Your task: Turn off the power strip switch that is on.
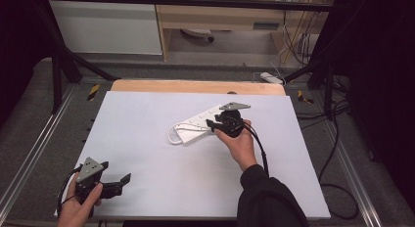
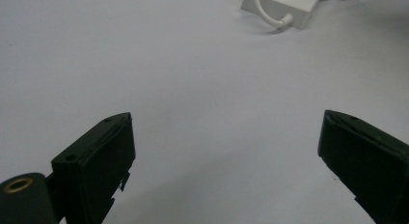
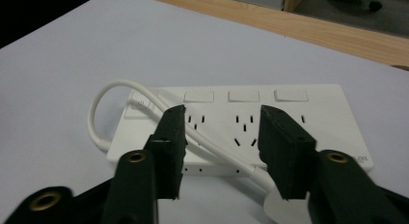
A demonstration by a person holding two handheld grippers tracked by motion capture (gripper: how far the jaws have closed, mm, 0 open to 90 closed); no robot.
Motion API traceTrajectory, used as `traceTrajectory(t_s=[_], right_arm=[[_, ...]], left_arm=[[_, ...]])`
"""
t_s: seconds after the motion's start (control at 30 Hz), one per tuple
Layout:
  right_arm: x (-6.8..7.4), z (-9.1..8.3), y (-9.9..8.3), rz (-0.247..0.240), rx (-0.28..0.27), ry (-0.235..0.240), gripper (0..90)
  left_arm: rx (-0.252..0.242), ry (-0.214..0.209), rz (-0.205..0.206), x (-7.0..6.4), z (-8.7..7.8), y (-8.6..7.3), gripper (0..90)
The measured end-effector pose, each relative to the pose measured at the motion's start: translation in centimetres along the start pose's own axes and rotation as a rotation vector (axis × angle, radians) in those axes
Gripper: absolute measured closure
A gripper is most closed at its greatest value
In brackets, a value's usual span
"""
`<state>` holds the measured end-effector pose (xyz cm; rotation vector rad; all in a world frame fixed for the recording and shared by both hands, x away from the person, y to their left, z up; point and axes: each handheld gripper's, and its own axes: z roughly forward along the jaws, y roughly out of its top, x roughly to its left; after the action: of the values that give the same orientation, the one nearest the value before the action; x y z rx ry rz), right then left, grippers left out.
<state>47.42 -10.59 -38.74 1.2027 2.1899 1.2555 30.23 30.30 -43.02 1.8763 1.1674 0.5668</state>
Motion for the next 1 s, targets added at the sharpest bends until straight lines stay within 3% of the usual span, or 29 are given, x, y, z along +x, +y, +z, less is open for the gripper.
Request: traceTrajectory(t_s=[0.13, 0.47, 1.0], right_arm=[[0.2, -0.8, 0.0, 0.018, 0.021, -0.004, 37.0], [0.3, -2.8, 0.5, 0.005, 0.033, -0.025, 10.4], [-2.3, -8.7, -0.9, 0.035, -0.069, -0.039, 3.5]], left_arm=[[0.000, 0.005, -0.003, 0.0, -0.1, 0.0, 6.0], [-0.001, 0.011, -0.005, 0.0, 0.0, -0.1, 6.0], [0.000, 0.012, -0.008, 0.0, 0.0, -0.1, 6.0]])
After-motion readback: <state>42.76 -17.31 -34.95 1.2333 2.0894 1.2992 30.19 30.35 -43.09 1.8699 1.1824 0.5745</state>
